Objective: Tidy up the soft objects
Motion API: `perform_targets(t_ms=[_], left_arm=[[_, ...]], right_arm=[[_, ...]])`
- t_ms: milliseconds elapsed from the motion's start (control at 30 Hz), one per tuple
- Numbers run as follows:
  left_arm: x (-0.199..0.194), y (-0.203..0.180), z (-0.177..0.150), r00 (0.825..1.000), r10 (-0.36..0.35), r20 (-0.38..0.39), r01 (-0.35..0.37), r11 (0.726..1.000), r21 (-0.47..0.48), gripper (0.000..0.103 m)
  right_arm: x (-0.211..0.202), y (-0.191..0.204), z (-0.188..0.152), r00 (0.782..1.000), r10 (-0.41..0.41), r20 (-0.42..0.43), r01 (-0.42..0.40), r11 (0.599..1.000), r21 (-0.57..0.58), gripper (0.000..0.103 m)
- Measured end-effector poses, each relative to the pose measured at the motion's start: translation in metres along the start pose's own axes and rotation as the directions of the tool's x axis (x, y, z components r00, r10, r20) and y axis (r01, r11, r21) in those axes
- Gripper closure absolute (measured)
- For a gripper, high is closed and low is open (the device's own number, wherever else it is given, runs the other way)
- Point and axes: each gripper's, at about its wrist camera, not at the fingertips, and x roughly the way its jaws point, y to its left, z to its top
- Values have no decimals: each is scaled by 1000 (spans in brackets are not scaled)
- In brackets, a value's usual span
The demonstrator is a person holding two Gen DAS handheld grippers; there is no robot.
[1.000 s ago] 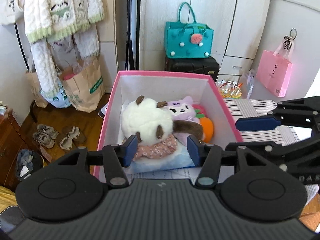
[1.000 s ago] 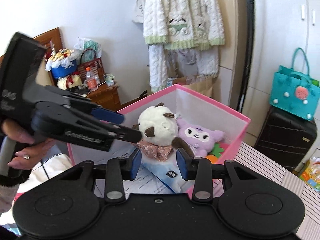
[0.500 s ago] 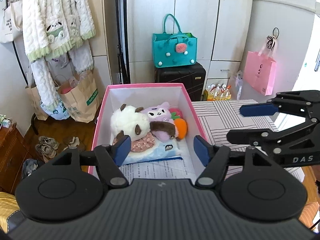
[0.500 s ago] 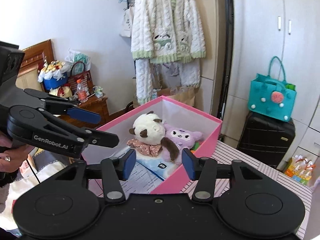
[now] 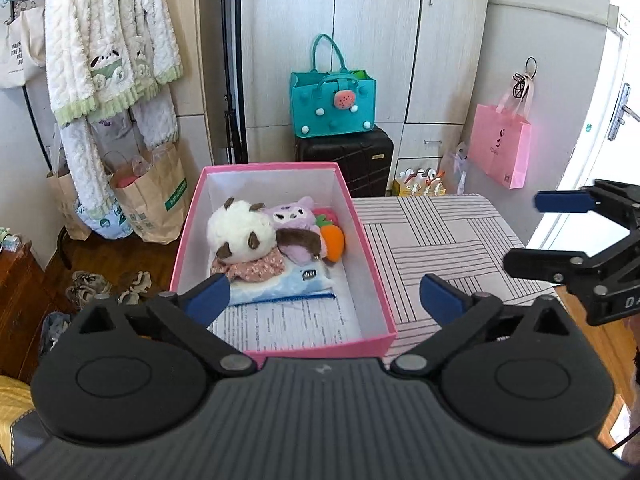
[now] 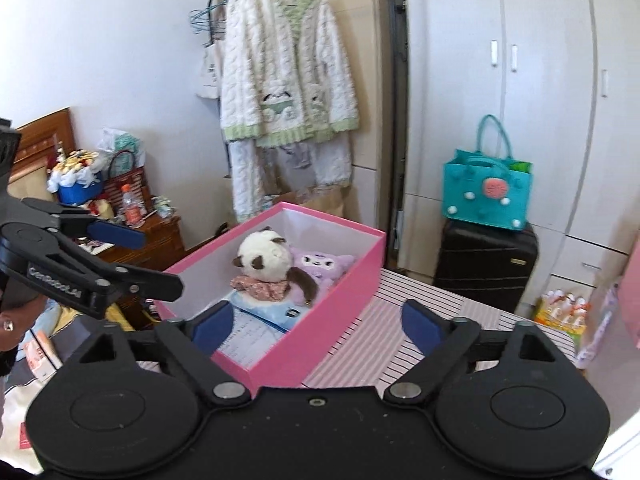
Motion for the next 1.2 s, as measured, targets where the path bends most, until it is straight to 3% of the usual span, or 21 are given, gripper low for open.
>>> perform_targets(t_ms=[167, 367, 533, 767, 1200], left_arm=[[-2, -13, -7, 994, 107, -28, -107, 994, 12, 0], [-7, -26, -19, 981, 194, 6, -194, 981, 18, 0], [-10, -36, -28, 986, 164, 13, -164, 986, -20, 0], [-8, -52, -44, 991, 136, -4, -136, 990, -34, 0], [-11, -62, -47, 993, 109, -41, -109, 994, -18, 0]], right_arm=[[-6, 4, -8, 988, -149, -49, 151, 988, 30, 0], [-15, -5, -19, 982, -167, -85, 177, 978, 114, 0], [-26, -7, -34, 972, -220, -84, 232, 955, 183, 0], [-51, 4, -51, 954, -295, -47, 299, 938, 178, 0], [-70, 7, -64, 943, -328, -63, 334, 922, 196, 0]])
